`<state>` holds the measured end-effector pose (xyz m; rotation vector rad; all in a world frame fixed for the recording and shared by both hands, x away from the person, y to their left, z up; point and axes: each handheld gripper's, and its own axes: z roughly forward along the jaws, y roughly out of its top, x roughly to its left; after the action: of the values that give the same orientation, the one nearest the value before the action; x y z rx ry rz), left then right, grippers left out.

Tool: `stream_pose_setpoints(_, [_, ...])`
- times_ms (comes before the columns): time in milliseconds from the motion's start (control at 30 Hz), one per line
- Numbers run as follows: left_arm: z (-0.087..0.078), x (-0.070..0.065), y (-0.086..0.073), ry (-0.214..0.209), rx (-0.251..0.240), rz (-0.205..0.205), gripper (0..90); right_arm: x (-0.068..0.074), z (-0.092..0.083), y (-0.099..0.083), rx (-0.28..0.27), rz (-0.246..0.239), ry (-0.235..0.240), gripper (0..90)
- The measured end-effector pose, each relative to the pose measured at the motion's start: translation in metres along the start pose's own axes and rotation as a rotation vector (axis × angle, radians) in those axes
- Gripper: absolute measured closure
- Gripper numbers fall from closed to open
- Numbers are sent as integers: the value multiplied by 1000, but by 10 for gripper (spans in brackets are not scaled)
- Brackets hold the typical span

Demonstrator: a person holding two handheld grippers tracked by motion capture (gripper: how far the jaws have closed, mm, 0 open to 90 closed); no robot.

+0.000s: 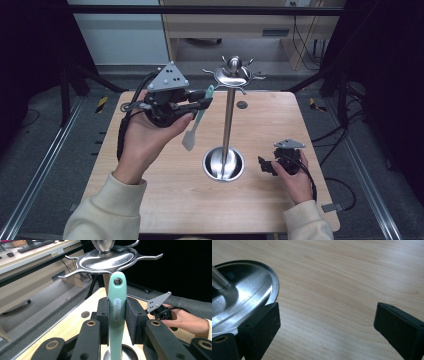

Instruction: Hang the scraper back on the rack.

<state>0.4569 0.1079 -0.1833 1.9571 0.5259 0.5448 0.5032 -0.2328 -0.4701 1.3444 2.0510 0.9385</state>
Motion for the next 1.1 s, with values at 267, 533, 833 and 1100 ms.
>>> stream_pose_setpoints(267, [5,-1,2,0,5,2,738,0,0,0,0,0,1,72])
stream_pose_setpoints(533, [12,0,3,6,11,-1,738,0,0,0,-1,0,2,72])
stream_pose_setpoints(833, [16,1,3,1,7,-9,738,0,0,0,0,5,3,72])
stream_pose_setpoints(1100, [16,1,1,-2,-8,-17,737,0,-1,0,-7,8,2,72])
